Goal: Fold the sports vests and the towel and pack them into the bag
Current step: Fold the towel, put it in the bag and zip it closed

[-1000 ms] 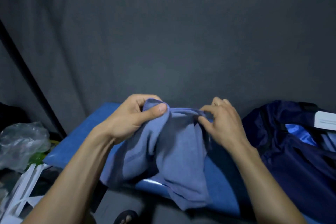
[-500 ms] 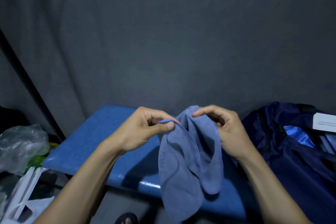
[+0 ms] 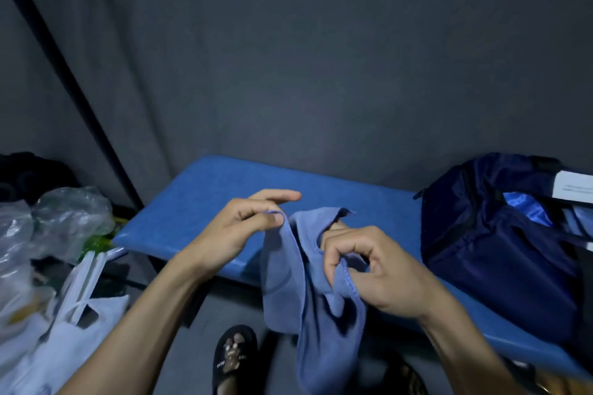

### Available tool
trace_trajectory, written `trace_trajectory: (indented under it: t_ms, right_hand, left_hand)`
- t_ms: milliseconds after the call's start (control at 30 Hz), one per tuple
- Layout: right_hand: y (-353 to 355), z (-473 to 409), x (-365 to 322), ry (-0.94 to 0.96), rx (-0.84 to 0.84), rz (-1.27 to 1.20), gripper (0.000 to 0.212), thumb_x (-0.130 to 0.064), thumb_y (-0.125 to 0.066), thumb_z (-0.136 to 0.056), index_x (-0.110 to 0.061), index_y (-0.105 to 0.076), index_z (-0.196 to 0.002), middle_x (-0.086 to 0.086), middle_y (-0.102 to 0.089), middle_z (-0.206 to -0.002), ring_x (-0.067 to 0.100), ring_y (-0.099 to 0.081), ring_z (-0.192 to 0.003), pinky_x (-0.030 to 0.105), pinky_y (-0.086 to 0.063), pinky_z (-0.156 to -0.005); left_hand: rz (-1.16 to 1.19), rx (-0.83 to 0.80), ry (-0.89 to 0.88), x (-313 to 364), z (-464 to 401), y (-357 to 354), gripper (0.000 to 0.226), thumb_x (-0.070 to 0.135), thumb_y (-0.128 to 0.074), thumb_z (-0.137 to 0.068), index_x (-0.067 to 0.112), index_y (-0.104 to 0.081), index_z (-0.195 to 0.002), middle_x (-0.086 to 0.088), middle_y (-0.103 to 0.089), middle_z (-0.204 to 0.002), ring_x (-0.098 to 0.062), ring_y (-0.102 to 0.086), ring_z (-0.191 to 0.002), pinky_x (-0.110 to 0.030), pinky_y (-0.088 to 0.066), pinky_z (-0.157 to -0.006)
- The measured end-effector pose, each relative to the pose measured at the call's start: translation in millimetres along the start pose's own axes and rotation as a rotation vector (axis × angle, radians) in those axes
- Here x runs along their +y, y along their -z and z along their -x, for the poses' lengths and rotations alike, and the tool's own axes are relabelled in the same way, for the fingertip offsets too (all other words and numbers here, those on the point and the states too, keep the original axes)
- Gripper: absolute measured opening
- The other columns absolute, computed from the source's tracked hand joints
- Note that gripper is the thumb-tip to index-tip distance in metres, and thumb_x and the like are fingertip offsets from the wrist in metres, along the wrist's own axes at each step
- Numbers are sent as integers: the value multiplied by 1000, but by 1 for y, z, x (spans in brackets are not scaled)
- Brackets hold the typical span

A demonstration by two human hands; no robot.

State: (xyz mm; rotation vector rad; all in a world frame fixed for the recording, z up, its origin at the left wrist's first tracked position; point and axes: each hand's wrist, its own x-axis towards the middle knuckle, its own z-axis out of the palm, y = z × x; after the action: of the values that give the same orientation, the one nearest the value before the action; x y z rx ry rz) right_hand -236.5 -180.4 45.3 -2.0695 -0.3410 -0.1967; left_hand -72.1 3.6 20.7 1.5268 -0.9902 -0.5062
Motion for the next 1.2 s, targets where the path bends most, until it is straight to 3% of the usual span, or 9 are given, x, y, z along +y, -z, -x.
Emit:
trace_trajectory:
  t_ms: [133,300,433,533,633,733,900,1033,1200]
  right_hand:
    - [-20,6,-28,57,-137,56,39,13,-57,-72,-26,-58,-67,-18,-53,-72,7,-51,-83,24,-38,-81]
    - [-19,17,-69,63,-258,95,41,22,-58,-78,-18,-59,-66,2,-72,-104,2,-46,-135,43,-38,-111]
    - [-15,17,-94,14,-349,224,34,11,-56,-77,-22,-56,-67,-3,-50,-70,18,-48,-73,68,-34,-105]
    - [-14,21,-103,40,-348,232,24,7,-52,-73,-16,-54,-66,-3,-43,-70,30,-52,-80,55,-28,-118]
    - [-3,34,-106,4,-336,253,16,2,-50,-72,-13,-54,-66,-12,-45,-69,44,-64,-109,34,-16,-127]
    - [7,49,-100,-101,-277,360,10,-4,-53,-74,-9,-59,-68,-10,-60,-73,19,-55,-134,19,-12,-124]
    - [21,59,-78,-212,-178,1008,24,-26,-42,-77,-23,-66,-77,-5,-61,-83,11,-58,-101,33,-8,-127]
    - [35,61,-66,-487,-73,1218,25,-19,-42,-89,-20,-57,-69,-4,-56,-72,23,-52,-80,43,-33,-113]
    - [26,51,-104,-241,226,559,22,-21,-55,-95,-25,-75,-87,-9,-72,-100,11,-66,-98,35,-51,-96]
  left_hand:
    - [188,-176,10,2,33,4,21,20,-63,-80,5,-65,-66,-5,-56,-148,-22,-44,-143,-47,-24,-118]
    - [893,-531,82,3,47,8,23,16,-58,-87,-2,-62,-74,-34,-51,-141,-41,-60,-120,-45,-48,-99]
    - [837,-513,293,-4,46,-20,34,22,-74,-73,0,-73,-99,-18,-74,-98,-27,-72,-88,-35,-55,-84]
    - [922,-563,233,0,43,-32,42,19,-63,-82,-1,-65,-119,-21,-71,-107,-27,-72,-96,-36,-54,-90]
    - [997,-483,145,11,42,-23,23,21,-63,-87,-1,-59,-94,-22,-63,-92,-29,-67,-85,-38,-50,-81]
    - [1089,-522,-47,33,48,-7,25,13,-46,-99,-2,-60,-86,-22,-60,-101,-32,-62,-97,-38,-50,-88]
    - [444,-174,-165,108,56,11,21,21,-61,-85,6,-62,-71,-12,-46,-77,-23,-51,-74,-35,-43,-70]
    - [-154,0,-288,156,56,23,25,27,-72,-92,6,-75,-79,-15,-55,-87,-19,-56,-83,-34,-44,-78]
    - [-456,-6,-383,185,63,10,9,32,-80,-82,23,-81,-83,-8,-58,-86,-8,-55,-70,-24,-43,-61]
